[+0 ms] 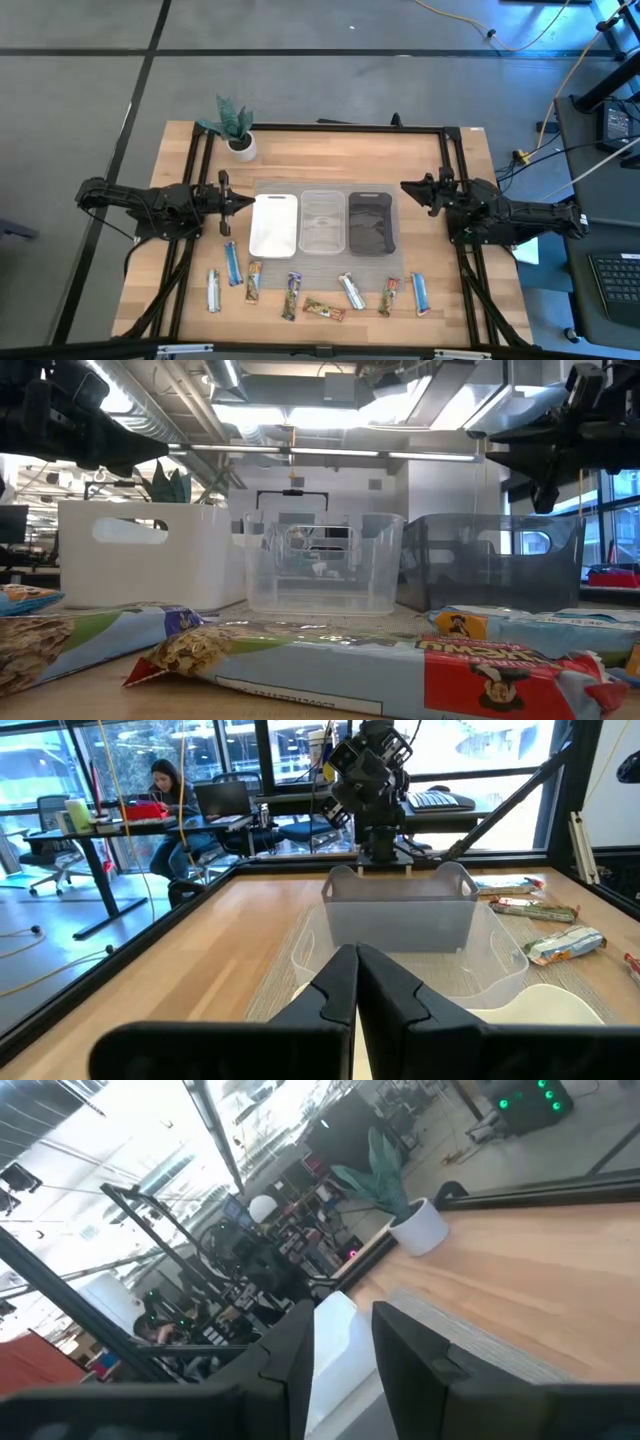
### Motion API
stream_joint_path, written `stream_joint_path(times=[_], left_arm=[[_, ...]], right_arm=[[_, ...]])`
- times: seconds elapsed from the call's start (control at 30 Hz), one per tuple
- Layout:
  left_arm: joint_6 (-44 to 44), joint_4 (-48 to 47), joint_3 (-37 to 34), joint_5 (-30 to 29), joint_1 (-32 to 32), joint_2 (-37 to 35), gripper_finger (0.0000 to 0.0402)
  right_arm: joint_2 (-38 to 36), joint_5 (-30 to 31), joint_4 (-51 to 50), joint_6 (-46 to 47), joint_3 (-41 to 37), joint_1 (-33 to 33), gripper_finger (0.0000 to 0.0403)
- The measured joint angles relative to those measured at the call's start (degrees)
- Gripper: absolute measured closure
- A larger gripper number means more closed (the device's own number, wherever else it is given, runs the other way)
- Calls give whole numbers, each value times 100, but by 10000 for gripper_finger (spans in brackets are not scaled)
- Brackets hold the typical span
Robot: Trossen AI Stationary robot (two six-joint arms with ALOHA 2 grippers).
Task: Pick and place Granola Bars by type
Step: Put the left purple granola bar into the white bin
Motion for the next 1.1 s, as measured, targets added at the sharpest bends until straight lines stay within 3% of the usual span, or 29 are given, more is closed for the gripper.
stream_joint_path(times=[0.33, 0.73, 1.1], left_arm=[[1, -2, 0, -4, 0, 1, 398], [1, 19, 0, -98, 0, -1, 398], [2, 175, 0, -444, 1, -1, 398]], right_arm=[[0, -94, 39, -287, 0, 2, 288], [0, 183, 114, 214, 0, 0, 153], [0, 442, 608, -540, 2, -7, 136]])
